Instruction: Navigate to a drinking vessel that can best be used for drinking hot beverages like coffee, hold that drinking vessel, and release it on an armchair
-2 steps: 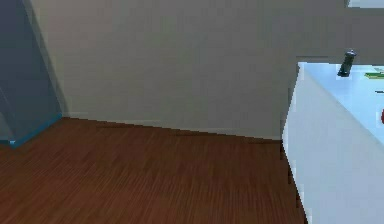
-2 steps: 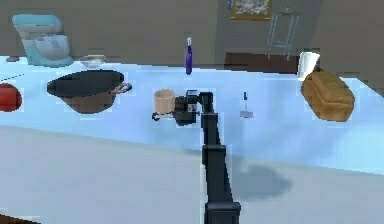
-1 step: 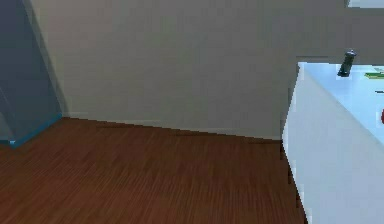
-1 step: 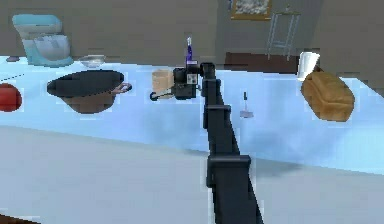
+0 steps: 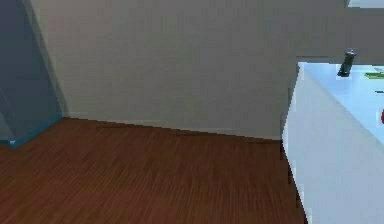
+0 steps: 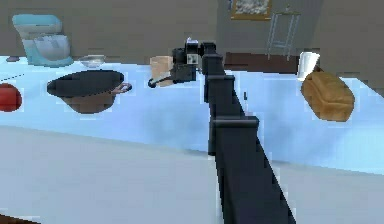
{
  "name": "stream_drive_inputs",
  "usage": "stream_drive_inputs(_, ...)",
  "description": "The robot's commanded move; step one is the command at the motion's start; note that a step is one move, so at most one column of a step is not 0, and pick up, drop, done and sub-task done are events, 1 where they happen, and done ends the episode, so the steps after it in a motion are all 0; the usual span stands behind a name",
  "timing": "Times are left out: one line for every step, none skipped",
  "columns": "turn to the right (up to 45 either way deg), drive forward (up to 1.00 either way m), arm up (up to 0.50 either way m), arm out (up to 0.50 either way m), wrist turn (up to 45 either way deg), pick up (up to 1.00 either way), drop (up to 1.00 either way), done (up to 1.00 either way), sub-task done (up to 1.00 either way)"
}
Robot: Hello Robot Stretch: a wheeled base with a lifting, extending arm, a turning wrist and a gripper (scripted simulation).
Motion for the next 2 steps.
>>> stream_drive_inputs(0.0,0.0,0.0,0.0,-45.0,0.0,0.0,0.0,0.0)
stream_drive_inputs(0.0,0.0,0.0,0.0,-45.0,0.0,0.0,0.0,0.0)
